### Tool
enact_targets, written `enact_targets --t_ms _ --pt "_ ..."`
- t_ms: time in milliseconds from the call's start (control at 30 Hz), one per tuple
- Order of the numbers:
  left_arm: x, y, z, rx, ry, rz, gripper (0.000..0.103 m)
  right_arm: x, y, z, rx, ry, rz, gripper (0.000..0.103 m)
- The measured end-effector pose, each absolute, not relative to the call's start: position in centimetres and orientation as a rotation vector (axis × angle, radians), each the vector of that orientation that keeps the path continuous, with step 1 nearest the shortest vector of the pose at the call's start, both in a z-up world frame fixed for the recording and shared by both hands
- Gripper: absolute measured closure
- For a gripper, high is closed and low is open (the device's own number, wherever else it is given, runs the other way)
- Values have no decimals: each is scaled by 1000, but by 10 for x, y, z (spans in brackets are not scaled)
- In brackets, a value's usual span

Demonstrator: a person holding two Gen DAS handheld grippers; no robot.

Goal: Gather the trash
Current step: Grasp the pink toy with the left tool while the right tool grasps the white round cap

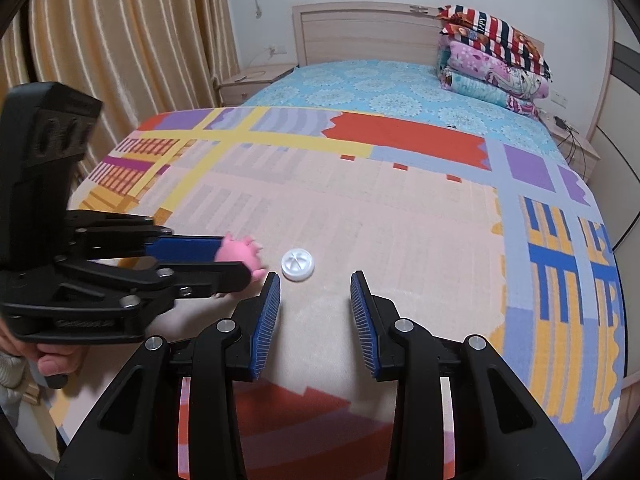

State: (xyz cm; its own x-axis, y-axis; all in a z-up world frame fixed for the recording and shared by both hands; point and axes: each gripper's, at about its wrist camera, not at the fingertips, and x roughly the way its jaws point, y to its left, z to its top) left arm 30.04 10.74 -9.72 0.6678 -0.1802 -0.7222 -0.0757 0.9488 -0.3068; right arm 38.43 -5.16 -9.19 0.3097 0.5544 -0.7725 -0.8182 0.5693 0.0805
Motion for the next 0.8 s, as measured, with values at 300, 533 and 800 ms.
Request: enact_targets --t_ms 300,533,800 --pt "274 124 -84 -287 819 -6 76 388 -29 -104 -400 872 914 75" --pt "251 124 -74 -288 796 -11 76 381 -32 -100 -424 847 901 82" --pt "211 108 -55 -251 759 -20 76 356 -48 -83 -422 806 922 82"
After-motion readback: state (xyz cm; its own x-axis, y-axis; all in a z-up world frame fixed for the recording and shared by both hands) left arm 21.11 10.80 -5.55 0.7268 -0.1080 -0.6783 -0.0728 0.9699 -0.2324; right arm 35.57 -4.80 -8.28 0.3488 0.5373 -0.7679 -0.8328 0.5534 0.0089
